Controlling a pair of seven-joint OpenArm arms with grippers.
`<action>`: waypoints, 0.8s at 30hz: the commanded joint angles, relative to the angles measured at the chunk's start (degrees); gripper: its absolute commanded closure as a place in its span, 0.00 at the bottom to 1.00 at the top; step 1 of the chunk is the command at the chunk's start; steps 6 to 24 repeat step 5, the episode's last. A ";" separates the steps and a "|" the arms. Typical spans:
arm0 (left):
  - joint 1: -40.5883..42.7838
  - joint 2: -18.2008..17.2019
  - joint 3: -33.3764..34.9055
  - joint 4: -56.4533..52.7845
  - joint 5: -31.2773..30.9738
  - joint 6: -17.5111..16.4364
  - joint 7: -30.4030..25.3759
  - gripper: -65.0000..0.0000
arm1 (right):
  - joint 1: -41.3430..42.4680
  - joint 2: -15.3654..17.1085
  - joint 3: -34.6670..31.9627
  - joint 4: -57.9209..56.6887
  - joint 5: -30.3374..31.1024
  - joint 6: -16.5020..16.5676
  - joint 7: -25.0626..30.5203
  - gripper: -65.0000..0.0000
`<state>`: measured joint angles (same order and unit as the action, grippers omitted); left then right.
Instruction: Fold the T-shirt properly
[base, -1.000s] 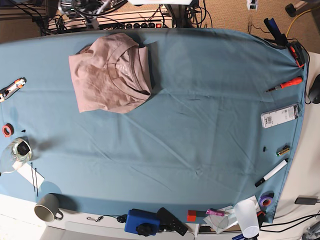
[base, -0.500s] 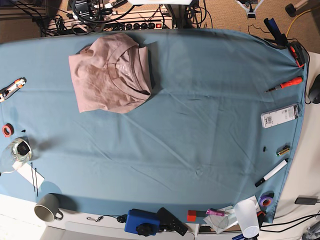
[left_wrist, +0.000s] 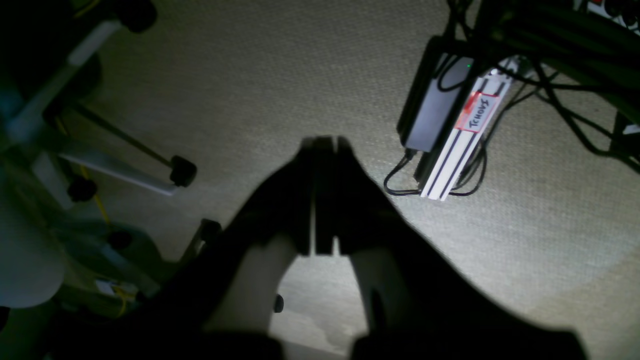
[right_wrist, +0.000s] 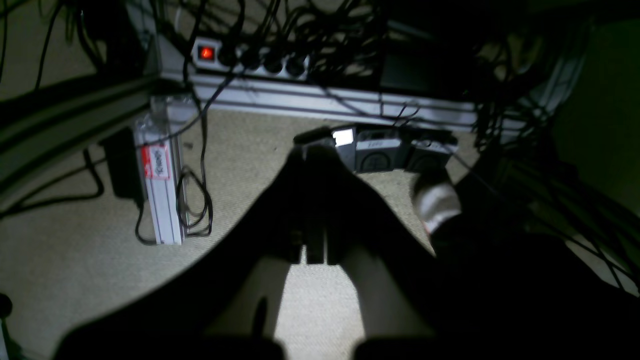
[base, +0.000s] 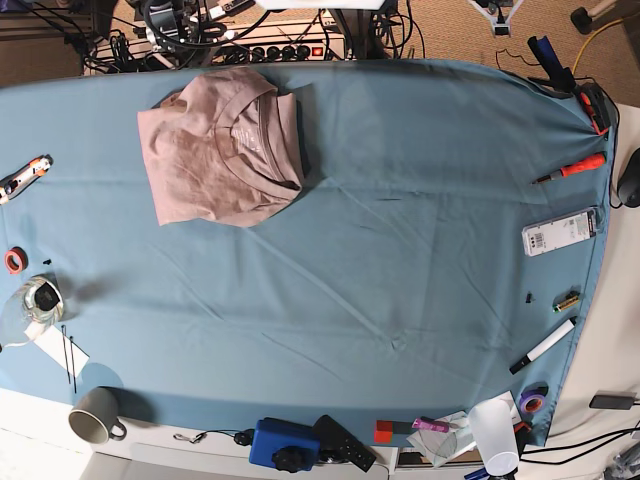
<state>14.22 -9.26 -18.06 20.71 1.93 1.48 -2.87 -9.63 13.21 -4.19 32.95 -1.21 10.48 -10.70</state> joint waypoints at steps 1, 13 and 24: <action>0.35 -0.42 -0.13 0.20 0.00 0.26 -0.17 1.00 | 0.31 0.76 0.15 0.31 0.37 -0.02 -0.31 1.00; 0.37 -0.07 -0.13 0.20 0.00 0.48 -0.20 1.00 | 0.28 0.76 0.11 0.31 0.37 -0.02 -0.02 1.00; 0.37 -0.07 -0.13 0.20 0.00 0.48 -0.20 1.00 | 0.28 0.76 0.11 0.31 0.37 -0.02 -0.02 1.00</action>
